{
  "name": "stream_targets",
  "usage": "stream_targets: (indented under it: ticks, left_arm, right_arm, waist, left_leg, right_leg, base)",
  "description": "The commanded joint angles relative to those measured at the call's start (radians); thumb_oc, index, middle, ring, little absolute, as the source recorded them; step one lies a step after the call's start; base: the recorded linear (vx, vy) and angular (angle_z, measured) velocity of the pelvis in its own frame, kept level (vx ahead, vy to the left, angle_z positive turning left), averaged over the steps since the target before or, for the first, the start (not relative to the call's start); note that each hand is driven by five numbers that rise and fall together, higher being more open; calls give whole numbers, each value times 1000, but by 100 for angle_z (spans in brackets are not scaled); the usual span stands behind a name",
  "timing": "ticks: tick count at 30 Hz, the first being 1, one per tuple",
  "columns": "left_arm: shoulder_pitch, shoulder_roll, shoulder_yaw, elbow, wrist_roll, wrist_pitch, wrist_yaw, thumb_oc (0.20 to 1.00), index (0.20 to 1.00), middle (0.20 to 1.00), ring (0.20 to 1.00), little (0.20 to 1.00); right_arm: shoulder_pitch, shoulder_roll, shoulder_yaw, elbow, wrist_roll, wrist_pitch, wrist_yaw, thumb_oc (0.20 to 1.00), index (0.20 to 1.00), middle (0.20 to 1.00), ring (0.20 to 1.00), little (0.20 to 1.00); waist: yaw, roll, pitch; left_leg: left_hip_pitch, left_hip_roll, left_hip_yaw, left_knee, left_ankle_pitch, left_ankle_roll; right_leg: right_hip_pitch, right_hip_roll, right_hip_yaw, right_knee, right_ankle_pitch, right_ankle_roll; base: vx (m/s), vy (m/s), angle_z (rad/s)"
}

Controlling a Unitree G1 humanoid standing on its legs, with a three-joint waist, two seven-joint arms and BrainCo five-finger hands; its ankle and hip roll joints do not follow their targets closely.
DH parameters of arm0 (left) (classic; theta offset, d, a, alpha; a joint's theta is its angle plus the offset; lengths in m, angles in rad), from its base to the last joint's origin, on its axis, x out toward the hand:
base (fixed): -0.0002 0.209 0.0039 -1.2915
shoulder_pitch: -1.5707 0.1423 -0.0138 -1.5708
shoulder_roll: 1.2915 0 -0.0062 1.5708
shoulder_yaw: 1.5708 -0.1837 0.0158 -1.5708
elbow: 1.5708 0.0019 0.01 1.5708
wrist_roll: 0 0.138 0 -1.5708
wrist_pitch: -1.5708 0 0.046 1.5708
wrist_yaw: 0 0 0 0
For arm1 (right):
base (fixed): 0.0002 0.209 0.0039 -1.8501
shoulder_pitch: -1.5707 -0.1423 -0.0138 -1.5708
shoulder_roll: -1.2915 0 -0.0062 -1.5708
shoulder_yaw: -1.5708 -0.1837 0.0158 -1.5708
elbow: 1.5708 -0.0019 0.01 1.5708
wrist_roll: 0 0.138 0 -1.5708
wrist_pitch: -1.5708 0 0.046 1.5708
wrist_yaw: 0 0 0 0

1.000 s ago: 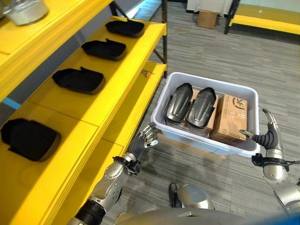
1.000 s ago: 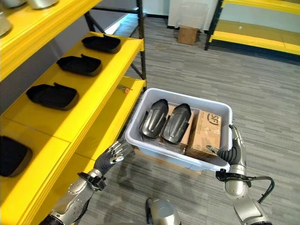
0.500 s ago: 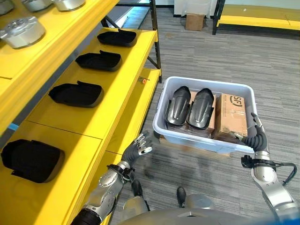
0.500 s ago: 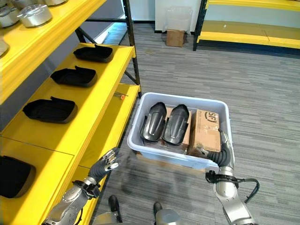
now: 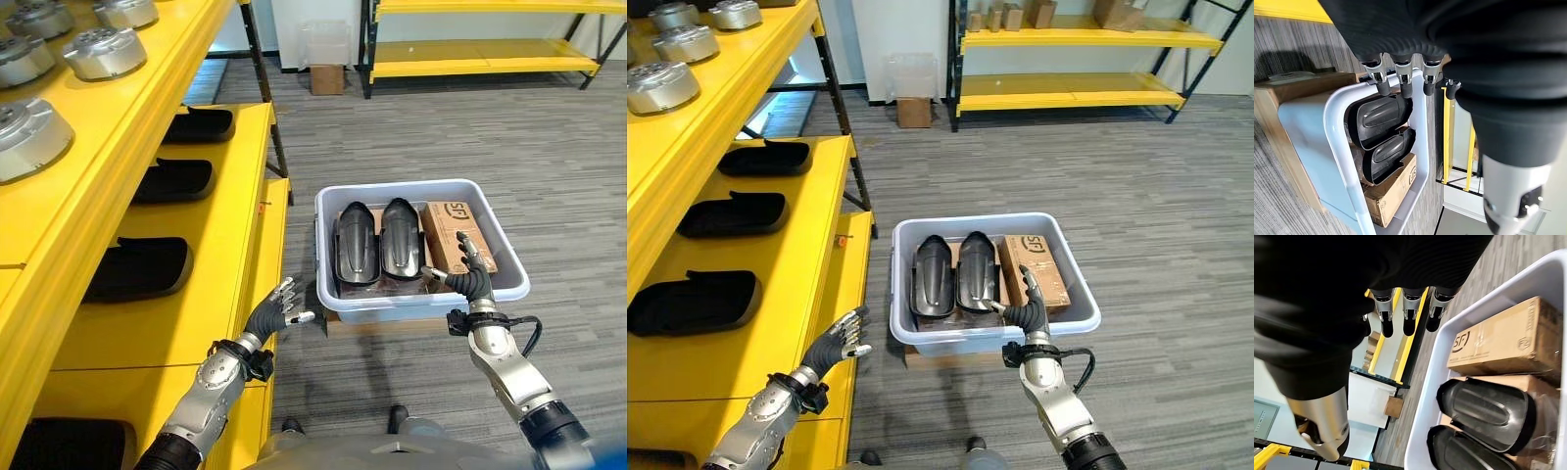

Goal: Move parts from the plastic box to the shelf.

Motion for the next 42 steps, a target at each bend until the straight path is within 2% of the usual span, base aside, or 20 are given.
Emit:
stream_targets:
  ticks: [1, 2, 3, 5, 7, 8, 9, 10, 11, 14, 19, 24, 29, 31, 32, 34, 37, 38, 40, 42]
  left_arm:
    - [-98, 6, -33, -25, -17, 5, -8, 1000, 1000, 1000, 1000, 1000]
    - [-101, 4, -34, -21, -17, 4, -9, 1000, 1000, 1000, 1000, 1000]
    - [-99, 1, -34, -21, -12, 12, -13, 1000, 1000, 1000, 1000, 1000]
    - [-83, -2, -45, -35, -8, 27, -3, 1000, 1000, 1000, 1000, 1000]
    - [-82, 0, -46, -40, -30, 38, 49, 1000, 1000, 1000, 1000, 1000]
    - [-83, 1, -48, -41, -30, 41, 60, 1000, 1000, 1000, 1000, 1000]
    - [-81, 1, -48, -42, -30, 39, 64, 1000, 1000, 1000, 1000, 1000]
    - [-65, 1, -48, -46, -42, 29, 80, 1000, 1000, 1000, 1000, 1000]
    - [-53, -4, -46, -41, -41, 23, 92, 1000, 1000, 1000, 1000, 1000]
    - [-15, -32, -40, -36, -49, -22, 107, 1000, 1000, 1000, 1000, 1000]
    - [-24, -46, -25, -15, -57, -46, 119, 1000, 1000, 1000, 1000, 1000]
    - [-44, -66, -39, -1, -58, -40, 143, 1000, 1000, 1000, 1000, 1000]
    - [-40, -72, -38, -1, -67, -39, 173, 1000, 1000, 1000, 1000, 1000]
    - [-35, -68, -32, 5, -2, -71, 230, 1000, 1000, 1000, 1000, 1000]
    - [-37, -57, -28, 12, 37, -122, 248, 1000, 1000, 1000, 1000, 1000]
    - [-28, -60, -11, -5, -74, -106, 239, 1000, 1000, 1000, 1000, 1000]
    - [-33, -69, -10, 12, -87, -80, 196, 1000, 1000, 1000, 1000, 1000]
    - [-38, -72, -17, 11, -86, -80, 195, 1000, 1000, 1000, 1000, 1000]
    - [-32, -81, -9, -5, -75, -62, 206, 1000, 1000, 1000, 1000, 1000]
    - [-19, -84, -3, -22, -79, -47, 213, 1000, 1000, 1000, 1000, 1000]
  right_arm:
    - [-77, -32, -50, -48, 6, -6, -40, 1000, 1000, 1000, 1000, 1000]
    - [-83, -28, -49, -51, 4, -3, -44, 1000, 1000, 1000, 1000, 1000]
    - [-91, -19, -49, -57, 9, 11, -46, 1000, 1000, 1000, 1000, 1000]
    - [-96, -2, -54, -51, 19, 22, -46, 1000, 1000, 1000, 1000, 1000]
    - [-100, 15, -41, -61, 11, 24, -25, 1000, 1000, 1000, 1000, 1000]
    - [-99, 25, -36, -66, 5, 30, -27, 1000, 1000, 1000, 1000, 1000]
    - [-98, 27, -34, -71, 6, 35, -26, 1000, 1000, 1000, 1000, 1000]
    - [-93, 23, -30, -76, 12, 46, -21, 1000, 1000, 1000, 1000, 1000]
    - [-91, 20, -29, -68, 23, 50, -14, 1000, 1000, 1000, 1000, 1000]
    - [-95, 1, -25, -42, 12, 43, 10, 1000, 1000, 1000, 1000, 1000]
    - [-115, -32, -17, 9, 22, 28, 14, 1000, 1000, 1000, 1000, 1000]
    - [-111, -38, -15, 24, 12, 32, 26, 1000, 1000, 1000, 1000, 1000]
    - [-104, -36, -8, 21, 8, 42, 27, 1000, 1000, 1000, 1000, 1000]
    - [-102, -34, -4, 24, 4, 43, 28, 1000, 1000, 1000, 1000, 1000]
    - [-100, -36, 1, 24, 6, 47, 27, 1000, 1000, 1000, 1000, 1000]
    - [-92, -34, 3, 37, 20, 46, 37, 1000, 1000, 1000, 1000, 1000]
    - [-90, -31, 9, 38, 28, 47, 21, 1000, 1000, 1000, 1000, 1000]
    - [-96, -30, 8, 45, 31, 42, 16, 1000, 1000, 1000, 1000, 1000]
    - [-109, -17, 14, 64, 35, 32, 20, 1000, 1000, 1000, 1000, 1000]
    - [-101, -12, 18, 52, 30, 43, 25, 1000, 1000, 1000, 1000, 1000]
  waist:
    - [2, -13, 13]
    - [3, -9, 16]
    - [7, -7, 26]
    - [11, -16, 28]
    - [22, -51, 37]
    - [20, -57, 47]
    - [18, -54, 51]
    - [13, -40, 56]
    - [15, -36, 56]
    - [33, -33, 50]
    - [29, -16, 64]
    - [9, 2, 69]
    - [3, 5, 68]
    - [2, 2, 67]
    - [1, -1, 67]
    - [3, -5, 71]
    - [-4, -9, 75]
    - [-2, -7, 79]
    - [25, 25, 102]
    - [41, 38, 116]
  left_leg:
    - [-27, 10, -56, 68, -51, 47]
    - [-26, 9, -54, 66, -56, 56]
    - [-11, 0, -49, 63, -67, 67]
    - [3, -7, -44, 68, -83, 57]
    - [18, 5, -21, 93, -120, 28]
    - [23, 10, -30, 97, -136, 26]
    - [25, 23, -29, 98, -133, 21]
    - [21, 65, -25, 99, -107, -4]
    - [14, 82, -24, 105, -92, -17]
    - [-26, 148, -8, 144, -50, -53]
    - [-72, 244, -20, 199, 22, -80]
    - [-69, 274, -19, 230, 85, -120]
    - [-78, 290, -21, 248, 131, -131]
    - [-83, 298, -25, 256, 144, -134]
    - [-84, 303, -25, 263, 155, -139]
    - [-89, 318, -3, 283, 175, -146]
    - [-104, 349, 67, 358, 204, -163]
    - [-118, 344, 73, 376, 198, -161]
    - [-164, 256, 19, 267, 170, -138]
    - [-200, 226, -47, 230, 180, -129]
  right_leg:
    - [-130, -52, 13, 433, -54, 68]
    - [-174, -65, 4, 515, -29, 82]
    - [-247, -109, -1, 661, 6, 108]
    - [-273, -170, -10, 539, 96, 109]
    - [-226, -255, -63, 226, 213, 139]
    - [-249, -272, -29, 211, 268, 153]
    - [-249, -262, -15, 205, 246, 152]
    - [-215, -203, -10, 163, 148, 137]
    - [-191, -180, -13, 151, 114, 126]
    - [-129, -136, -61, 144, 36, 78]
    - [-134, -96, -71, 234, -63, 11]
    - [-119, -83, -66, 267, -116, -5]
    - [-107, -72, -71, 282, -141, -23]
    - [-108, -66, -74, 302, -159, -33]
    - [-109, -63, -77, 315, -169, -39]
    - [-100, -58, -98, 324, -182, -50]
    - [-73, -48, -140, 304, -188, -62]
    - [-69, -40, -146, 300, -193, -66]
    - [-66, -32, -125, 306, -192, -47]
    - [-60, -41, -94, 323, -199, -43]
  base:
    - [39, 200, -10]
    - [41, 114, -11]
    - [121, -76, -38]
    - [198, -253, -47]
    - [245, -540, -14]
    - [211, -510, -36]
    - [214, -386, -31]
    - [212, -344, -27]
    - [251, -396, 8]
    - [177, -289, 9]
    - [141, -204, -23]
    - [154, -63, 6]
    - [101, -57, 12]
    - [94, -80, 9]
    - [73, -128, 17]
    - [68, -166, 24]
    - [46, -160, 35]
    - [54, -104, 80]
    - [134, 156, 64]
    - [182, 307, -34]
